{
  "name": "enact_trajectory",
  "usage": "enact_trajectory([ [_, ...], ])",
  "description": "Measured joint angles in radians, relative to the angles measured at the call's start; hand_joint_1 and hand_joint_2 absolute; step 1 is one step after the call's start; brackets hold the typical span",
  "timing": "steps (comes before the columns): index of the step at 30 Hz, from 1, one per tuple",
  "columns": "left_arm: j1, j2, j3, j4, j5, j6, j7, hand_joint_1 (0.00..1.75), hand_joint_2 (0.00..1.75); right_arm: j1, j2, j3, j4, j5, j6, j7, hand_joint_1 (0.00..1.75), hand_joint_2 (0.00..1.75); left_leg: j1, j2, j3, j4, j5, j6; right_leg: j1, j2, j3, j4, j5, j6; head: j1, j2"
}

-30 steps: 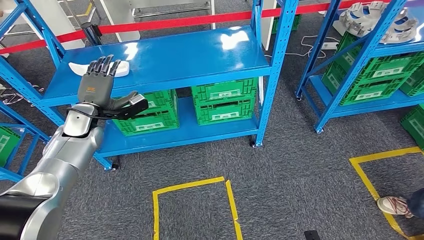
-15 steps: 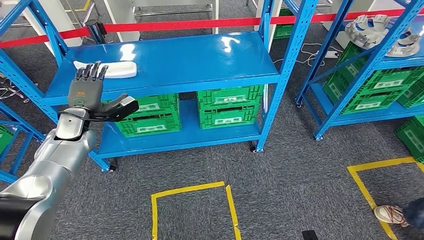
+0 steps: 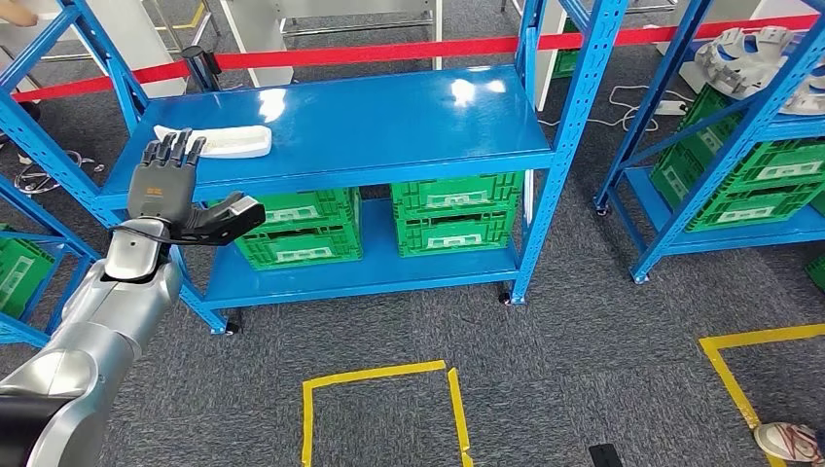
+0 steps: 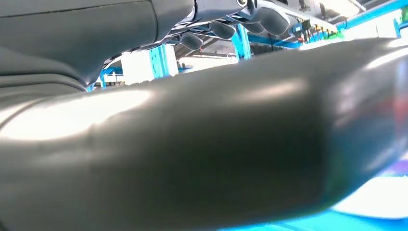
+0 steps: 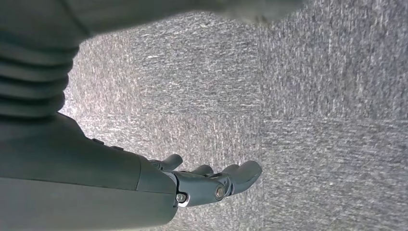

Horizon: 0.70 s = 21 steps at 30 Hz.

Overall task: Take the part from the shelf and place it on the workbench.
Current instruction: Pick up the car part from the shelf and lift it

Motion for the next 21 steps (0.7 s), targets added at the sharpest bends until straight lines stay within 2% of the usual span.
enact_trajectory([
  [1, 0.003, 0.000, 0.000, 0.000, -0.002, -0.001, 0.000, 0.00, 0.00, 0.000, 0.000, 0.000, 0.000, -0.001, 0.000, 0.000, 0.00, 0.00, 0.001, 0.002, 0.011, -0.035, 0.031, 0.001, 0.000, -0.002, 0.005, 0.000, -0.003, 0.002, 0.000, 0.000],
  [2, 0.003, -0.001, 0.000, -0.002, -0.004, -0.001, 0.000, 0.00, 0.00, -0.001, 0.000, -0.001, 0.000, -0.004, -0.001, 0.000, 0.00, 0.00, 0.002, 0.004, 0.041, -0.102, 0.073, 0.003, -0.001, -0.004, 0.011, 0.000, -0.007, 0.005, 0.000, 0.000],
  [4, 0.002, -0.003, 0.000, -0.004, -0.007, -0.001, 0.000, 0.00, 0.00, -0.002, 0.001, -0.002, 0.000, -0.009, -0.002, 0.001, 0.00, 0.00, -0.002, 0.010, 0.102, -0.228, 0.122, 0.009, 0.001, -0.006, 0.019, 0.000, -0.013, 0.014, 0.000, 0.000],
  [5, 0.001, -0.004, 0.000, -0.005, -0.009, -0.001, 0.000, 0.00, 0.00, -0.002, 0.002, -0.002, 0.000, -0.010, -0.002, 0.002, 0.00, 0.00, -0.005, 0.012, 0.120, -0.263, 0.128, 0.014, 0.002, -0.006, 0.020, -0.001, -0.015, 0.020, 0.000, 0.000],
  [7, 0.000, -0.007, 0.000, -0.005, -0.012, -0.001, -0.002, 0.00, 0.00, -0.002, 0.002, -0.002, 0.000, -0.010, -0.003, 0.002, 0.00, 0.00, -0.009, 0.011, 0.127, -0.277, 0.122, 0.025, 0.003, -0.007, 0.024, -0.007, -0.016, 0.033, 0.001, 0.000],
  [9, -0.001, -0.013, 0.000, -0.009, -0.013, 0.001, -0.004, 0.00, 0.00, -0.003, 0.002, -0.003, 0.000, -0.007, -0.003, 0.001, 0.00, 0.00, -0.007, 0.008, 0.136, -0.286, 0.123, 0.039, 0.002, -0.004, 0.026, -0.005, -0.022, 0.045, 0.001, 0.000],
  [10, -0.003, -0.017, 0.000, -0.011, -0.013, 0.002, -0.004, 0.00, 0.00, -0.003, 0.003, -0.003, 0.000, -0.005, -0.002, 0.000, 0.00, 0.00, -0.005, 0.007, 0.143, -0.292, 0.123, 0.046, 0.002, 0.000, 0.016, 0.020, -0.035, 0.048, 0.002, 0.000],
  [11, -0.004, -0.022, 0.000, -0.013, -0.013, 0.004, -0.005, 0.00, 0.00, -0.003, 0.003, -0.003, 0.000, -0.003, -0.001, 0.000, 0.00, 0.00, -0.003, 0.006, 0.148, -0.295, 0.123, 0.052, 0.001, 0.005, -0.008, 0.066, -0.056, 0.049, 0.003, 0.000],
  [13, -0.004, -0.032, 0.000, -0.014, -0.013, 0.007, -0.010, 0.00, 0.00, -0.002, 0.002, -0.003, 0.000, 0.001, 0.001, 0.001, 0.00, 0.00, -0.006, 0.004, 0.152, -0.295, 0.118, 0.062, 0.003, 0.011, -0.085, 0.204, -0.107, 0.050, 0.003, 0.000],
  [14, -0.001, -0.037, 0.000, -0.014, -0.013, 0.008, -0.014, 0.00, 0.00, 0.000, 0.002, -0.003, 0.000, 0.003, 0.002, 0.001, 0.00, 0.00, -0.008, 0.001, 0.153, -0.294, 0.115, 0.064, 0.005, 0.012, -0.121, 0.257, -0.118, 0.050, 0.003, 0.000],
  [15, 0.002, -0.043, 0.000, -0.016, -0.012, 0.010, -0.018, 0.00, 0.00, 0.001, 0.002, -0.003, 0.000, 0.005, 0.003, 0.002, 0.00, 0.00, -0.009, -0.003, 0.155, -0.292, 0.112, 0.065, 0.006, 0.012, -0.140, 0.273, -0.107, 0.049, 0.003, 0.000],
  [16, 0.004, -0.048, 0.000, -0.019, -0.012, 0.011, -0.021, 0.00, 0.00, 0.001, 0.002, -0.003, 0.000, 0.007, 0.003, 0.002, 0.00, 0.00, -0.010, -0.006, 0.157, -0.290, 0.108, 0.065, 0.006, 0.013, -0.137, 0.247, -0.078, 0.047, 0.003, 0.000],
  [18, 0.004, -0.057, 0.000, -0.027, -0.012, 0.012, -0.024, 0.00, 0.00, 0.000, 0.002, -0.003, 0.000, 0.008, 0.004, 0.002, 0.00, 0.00, -0.010, -0.012, 0.164, -0.282, 0.096, 0.060, 0.007, 0.014, -0.085, 0.112, 0.002, 0.040, 0.003, 0.000],
  [19, 0.004, -0.059, 0.000, -0.030, -0.012, 0.012, -0.025, 0.00, 0.00, -0.001, 0.002, -0.003, 0.000, 0.008, 0.004, 0.001, 0.00, 0.00, -0.012, -0.014, 0.165, -0.278, 0.090, 0.055, 0.008, 0.015, -0.058, 0.052, 0.025, 0.036, 0.003, 0.000],
  [20, 0.003, -0.061, 0.000, -0.032, -0.012, 0.012, -0.024, 0.00, 0.00, -0.001, 0.001, -0.003, 0.000, 0.009, 0.004, 0.001, 0.00, 0.00, -0.014, -0.015, 0.165, -0.274, 0.085, 0.050, 0.009, 0.016, -0.041, 0.015, 0.036, 0.032, 0.003, 0.000],
  [21, 0.003, -0.062, 0.000, -0.033, -0.012, 0.012, -0.025, 0.00, 0.00, -0.001, 0.001, -0.003, 0.000, 0.009, 0.004, 0.002, 0.00, 0.00, -0.015, -0.016, 0.165, -0.274, 0.081, 0.045, 0.011, 0.016, -0.035, 0.002, 0.034, 0.028, 0.002, 0.000],
])
